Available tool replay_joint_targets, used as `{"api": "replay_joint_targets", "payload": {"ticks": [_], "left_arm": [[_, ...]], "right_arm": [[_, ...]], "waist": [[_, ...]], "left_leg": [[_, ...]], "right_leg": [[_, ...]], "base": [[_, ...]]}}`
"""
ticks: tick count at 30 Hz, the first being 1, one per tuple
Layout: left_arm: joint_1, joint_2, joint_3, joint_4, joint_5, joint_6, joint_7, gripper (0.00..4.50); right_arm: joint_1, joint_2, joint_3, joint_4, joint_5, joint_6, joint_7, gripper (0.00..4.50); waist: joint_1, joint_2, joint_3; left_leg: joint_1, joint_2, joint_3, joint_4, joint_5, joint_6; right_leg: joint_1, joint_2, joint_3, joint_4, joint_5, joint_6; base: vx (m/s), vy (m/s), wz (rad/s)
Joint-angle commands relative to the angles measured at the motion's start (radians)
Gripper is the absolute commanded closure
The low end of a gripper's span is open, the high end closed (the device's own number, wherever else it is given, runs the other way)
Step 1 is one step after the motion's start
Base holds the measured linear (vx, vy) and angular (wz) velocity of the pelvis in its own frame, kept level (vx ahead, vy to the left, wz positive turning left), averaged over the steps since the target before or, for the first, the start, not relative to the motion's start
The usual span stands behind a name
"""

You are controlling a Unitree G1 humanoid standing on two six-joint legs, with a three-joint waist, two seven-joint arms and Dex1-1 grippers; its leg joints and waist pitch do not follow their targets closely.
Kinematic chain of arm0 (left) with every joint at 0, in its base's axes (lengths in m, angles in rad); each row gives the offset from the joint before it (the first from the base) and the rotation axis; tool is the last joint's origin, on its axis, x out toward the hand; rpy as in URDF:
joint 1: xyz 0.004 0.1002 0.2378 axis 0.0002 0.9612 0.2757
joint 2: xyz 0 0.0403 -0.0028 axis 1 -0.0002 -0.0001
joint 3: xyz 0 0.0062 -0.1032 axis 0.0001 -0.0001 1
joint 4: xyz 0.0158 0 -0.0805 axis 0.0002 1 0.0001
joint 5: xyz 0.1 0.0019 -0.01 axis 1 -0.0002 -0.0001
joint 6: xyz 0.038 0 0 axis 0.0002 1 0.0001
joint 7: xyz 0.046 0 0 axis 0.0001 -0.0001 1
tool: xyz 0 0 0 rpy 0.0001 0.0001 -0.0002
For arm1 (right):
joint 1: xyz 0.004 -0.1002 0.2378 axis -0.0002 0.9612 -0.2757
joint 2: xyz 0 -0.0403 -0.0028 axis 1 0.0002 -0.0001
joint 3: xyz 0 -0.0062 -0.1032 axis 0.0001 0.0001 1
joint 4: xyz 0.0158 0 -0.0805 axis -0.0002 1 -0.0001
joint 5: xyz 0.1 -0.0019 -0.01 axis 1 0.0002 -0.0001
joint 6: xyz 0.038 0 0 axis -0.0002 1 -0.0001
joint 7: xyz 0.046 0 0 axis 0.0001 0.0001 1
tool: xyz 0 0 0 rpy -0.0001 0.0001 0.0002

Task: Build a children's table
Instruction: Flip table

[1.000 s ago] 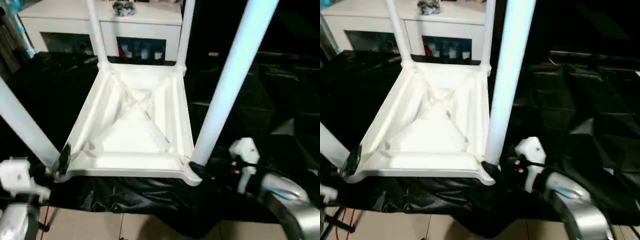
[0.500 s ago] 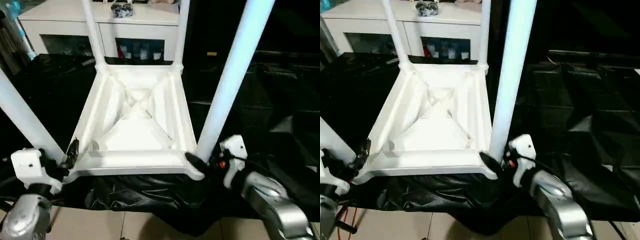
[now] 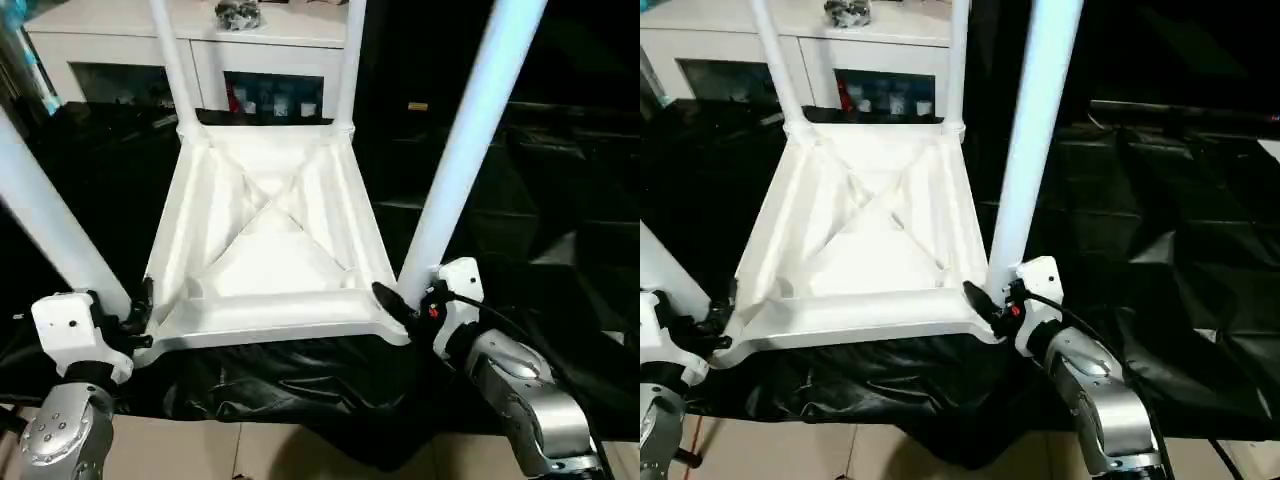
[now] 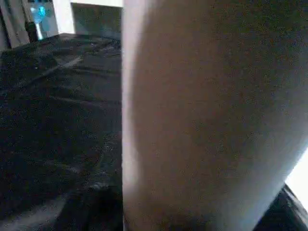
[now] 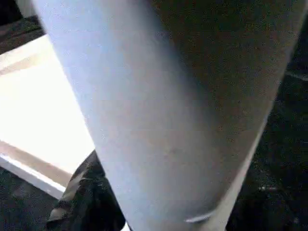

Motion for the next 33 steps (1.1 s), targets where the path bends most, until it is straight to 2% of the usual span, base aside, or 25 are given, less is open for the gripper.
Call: {"api": "replay_joint_targets", "payload": {"ticks": [1, 3, 5, 7, 9, 10, 12, 13, 14, 15, 16, 17, 18, 19, 20, 21, 22, 25, 26, 27, 29, 30, 31, 32, 33], "left_arm": [[-0.006, -0.013, -0.038, -0.011, 0.000, 0.025, 0.006, 2.37], [-0.006, -0.016, -0.042, -0.013, -0.004, 0.027, 0.004, 2.41], [-0.032, -0.021, -0.069, 0.005, 0.015, 0.042, 0.005, 2.42], [-0.059, -0.019, -0.091, 0.030, 0.029, 0.043, -0.008, 2.42], [-0.080, -0.015, -0.108, 0.047, 0.040, 0.043, -0.017, 2.42], [-0.111, -0.011, -0.124, 0.074, 0.050, 0.040, -0.029, 2.42], [-0.196, -0.008, -0.153, 0.173, 0.074, 0.024, -0.052, 2.43], [-0.211, -0.007, -0.160, 0.193, 0.080, 0.019, -0.058, 2.43], [-0.233, -0.006, -0.167, 0.221, 0.087, 0.012, -0.065, 2.43], [-0.234, -0.006, -0.168, 0.223, 0.087, 0.012, -0.065, 2.43], [-0.258, -0.008, -0.175, 0.246, 0.098, 0.016, -0.063, 2.43], [-0.271, -0.011, -0.175, 0.258, 0.099, 0.020, -0.062, 2.43], [-0.283, -0.015, -0.179, 0.271, 0.103, 0.023, -0.058, 2.44], [-0.283, -0.016, -0.182, 0.273, 0.107, 0.026, -0.054, 2.44], [-0.282, -0.020, -0.186, 0.273, 0.112, 0.029, -0.048, 2.44], [-0.280, -0.024, -0.188, 0.272, 0.115, 0.029, -0.043, 2.44], [-0.277, -0.030, -0.188, 0.271, 0.119, 0.029, -0.033, 2.44], [-0.251, -0.049, -0.190, 0.246, 0.126, 0.028, -0.009, 2.44], [-0.230, -0.061, -0.187, 0.227, 0.118, 0.026, -0.003, 2.44], [-0.230, -0.061, -0.187, 0.227, 0.118, 0.026, -0.003, 2.44], [-0.216, -0.067, -0.184, 0.228, 0.111, 0.016, -0.009, 2.44], [-0.216, -0.068, -0.181, 0.237, 0.106, 0.009, -0.013, 2.44], [-0.217, -0.070, -0.179, 0.240, 0.104, 0.008, -0.015, 2.44], [-0.227, -0.072, -0.176, 0.249, 0.100, 0.006, -0.018, 2.44], [-0.241, -0.073, -0.175, 0.260, 0.099, 0.006, -0.021, 2.44]], "right_arm": [[0.004, 0.022, -0.027, 0.010, 0.017, 0.017, -0.037, 2.44], [0.007, 0.029, -0.033, 0.006, 0.024, 0.021, -0.043, 2.45], [-0.003, 0.037, -0.055, 0.023, 0.023, 0.011, -0.066, 2.46], [-0.005, 0.041, -0.066, 0.018, 0.011, 0.017, -0.097, 2.46], [0.000, 0.042, -0.071, -0.003, 0.009, 0.024, -0.110, 2.46], [-0.003, 0.045, -0.080, -0.016, 0.012, 0.032, -0.125, 2.46], [-0.003, 0.044, -0.095, -0.034, 0.014, 0.047, -0.139, 2.46], [0.002, 0.041, -0.094, -0.039, 0.013, 0.048, -0.137, 2.46], [0.004, 0.039, -0.092, -0.040, 0.011, 0.049, -0.135, 2.46], [0.004, 0.038, -0.092, -0.040, 0.010, 0.049, -0.135, 2.46], [0.015, 0.037, -0.088, -0.054, 0.008, 0.050, -0.133, 2.46], [0.019, 0.039, -0.084, -0.060, 0.005, 0.049, -0.134, 2.46], [0.024, 0.042, -0.077, -0.066, 0.002, 0.047, -0.138, 2.46], [0.026, 0.042, -0.075, -0.069, -0.001, 0.046, -0.140, 2.46], [0.024, 0.040, -0.067, -0.062, -0.011, 0.037, -0.140, 2.46], [0.018, 0.038, -0.059, -0.050, -0.022, 0.024, -0.138, 2.46], [0.007, 0.040, -0.057, -0.033, -0.024, 0.018, -0.139, 2.46], [-0.025, 0.034, -0.040, 0.014, -0.054, -0.007, -0.141, 2.49], [-0.047, 0.034, -0.031, 0.048, -0.083, -0.020, -0.160, 2.50], [-0.047, 0.034, -0.031, 0.048, -0.083, -0.020, -0.160, 1.95], [-0.074, 0.045, -0.036, 0.089, -0.088, -0.030, -0.172, 1.81], [-0.083, 0.051, -0.041, 0.096, -0.076, -0.030, -0.163, 1.81], [-0.085, 0.052, -0.043, 0.095, -0.071, -0.028, -0.160, 1.75], [-0.090, 0.053, -0.048, 0.088, -0.064, -0.024, -0.157, 1.55], [-0.098, 0.051, -0.053, 0.086, -0.066, -0.023, -0.161, 1.55]], "waist": [[0.005, 0.008, -0.032], [0.005, 0.004, -0.032], [0.002, 0.011, -0.031], [0.007, 0.005, -0.031], [0.011, 0.006, -0.031], [0.015, 0.014, -0.033], [0.021, 0.014, -0.034], [0.023, 0.024, -0.033], [0.026, 0.019, -0.035], [0.025, 0.017, -0.035], [0.027, 0.048, -0.042], [0.024, 0.054, -0.043], [0.020, 0.044, -0.046], [0.019, 0.050, -0.046], [0.017, 0.056, -0.046], [0.017, 0.056, -0.046], [0.012, 0.042, -0.042], [0.009, 0.050, -0.040], [0.005, 0.045, -0.039], [0.001, 0.046, -0.038], [-0.007, 0.023, -0.038], [-0.008, 0.031, -0.037], [-0.012, 0.011, -0.036], [-0.010, 0.024, -0.036], [-0.010, 0.009, -0.034]], "left_leg": [[0.004, 0.084, -0.041, -0.095, -0.199, -0.012], [0.004, 0.084, -0.041, -0.097, -0.206, -0.016], [0.006, 0.083, -0.040, -0.097, -0.221, -0.024], [0.010, 0.081, -0.037, -0.095, -0.225, -0.027], [0.007, 0.081, -0.038, -0.096, -0.216, -0.026], [0.012, 0.081, -0.037, -0.094, -0.210, -0.028], [0.024, 0.079, -0.032, -0.092, -0.218, -0.040], [0.024, 0.077, -0.032, -0.093, -0.221, -0.042], [0.024, 0.079, -0.034, -0.095, -0.230, -0.050], [0.019, 0.079, -0.035, -0.096, -0.222, -0.050], [0.010, 0.081, -0.043, -0.095, -0.192, -0.060], [0.014, 0.082, -0.041, -0.092, -0.184, -0.061], [0.010, 0.081, -0.041, -0.091, -0.170, -0.056], [0.008, 0.078, -0.040, -0.089, -0.167, -0.054], [0.001, 0.075, -0.041, -0.086, -0.157, -0.035], [0.001, 0.075, -0.041, -0.086, -0.157, -0.035], [-0.002, 0.074, -0.037, -0.086, -0.165, -0.021], [-0.002, 0.077, -0.037, -0.087, -0.189, -0.008], [-0.001, 0.079, -0.038, -0.088, -0.194, -0.009], [-0.003, 0.078, -0.037, -0.089, -0.193, -0.008], [-0.003, 0.078, -0.035, -0.089, -0.186, 0.005], [-0.002, 0.078, -0.036, -0.089, -0.190, 0.007], [-0.002, 0.078, -0.033, -0.089, -0.191, 0.013], [-0.002, 0.079, -0.036, -0.090, -0.187, 0.012], [-0.003, 0.079, -0.035, -0.092, -0.188, 0.016]], "right_leg": [[0.013, -0.099, 0.069, -0.076, -0.134, -0.147], [0.013, -0.100, 0.069, -0.076, -0.134, -0.145], [0.011, -0.098, 0.070, -0.078, -0.133, -0.141], [0.009, -0.098, 0.073, -0.081, -0.148, -0.137], [0.011, -0.099, 0.072, -0.080, -0.151, -0.134], [0.007, -0.098, 0.072, -0.080, -0.152, -0.127], [-0.002, -0.092, 0.075, -0.083, -0.145, -0.117], [-0.003, -0.091, 0.075, -0.085, -0.143, -0.113], [0.000, -0.093, 0.075, -0.082, -0.135, -0.112], [0.005, -0.092, 0.074, -0.080, -0.122, -0.112], [0.013, -0.097, 0.072, -0.066, -0.064, -0.120], [0.009, -0.093, 0.070, -0.066, -0.008, -0.123], [0.017, -0.091, 0.068, -0.063, 0.039, -0.134], [0.018, -0.092, 0.068, -0.062, 0.051, -0.139], [0.024, -0.098, 0.068, -0.062, 0.052, -0.155], [0.024, -0.098, 0.068, -0.062, 0.052, -0.155], [0.025, -0.098, 0.068, -0.069, 0.018, -0.159], [0.024, -0.102, 0.068, -0.078, -0.106, -0.164], [0.021, -0.101, 0.068, -0.080, -0.140, -0.167], [0.020, -0.099, 0.068, -0.081, -0.142, -0.168], [0.019, -0.097, 0.068, -0.083, -0.150, -0.166], [0.017, -0.098, 0.068, -0.083, -0.167, -0.164], [0.017, -0.098, 0.068, -0.086, -0.177, -0.161], [0.016, -0.099, 0.068, -0.083, -0.187, -0.157], [0.016, -0.099, 0.069, -0.082, -0.201, -0.148]], "base": [[0.000, 0.000, 0.00], [0.000, 0.000, 0.00], [0.000, 0.000, 0.00], [0.000, 0.000, 0.00], [0.000, 0.000, 0.00], [0.000, 0.000, 0.00], [0.000, 0.000, 0.00], [0.000, 0.000, 0.00], [0.000, 0.000, 0.00], [0.000, 0.000, 0.00], [0.000, 0.000, 0.00], [0.000, 0.000, 0.00], [0.000, 0.000, 0.00], [0.000, 0.000, 0.00], [0.000, 0.000, 0.00], [0.000, 0.000, 0.00], [0.000, 0.000, 0.00], [0.000, 0.000, 0.00], [0.000, 0.000, 0.00], [0.000, 0.000, 0.00], [0.000, 0.000, 0.00], [0.000, 0.000, 0.00], [0.000, 0.000, 0.00], [0.000, 0.000, 0.00], [0.000, 0.000, 0.00]]}}
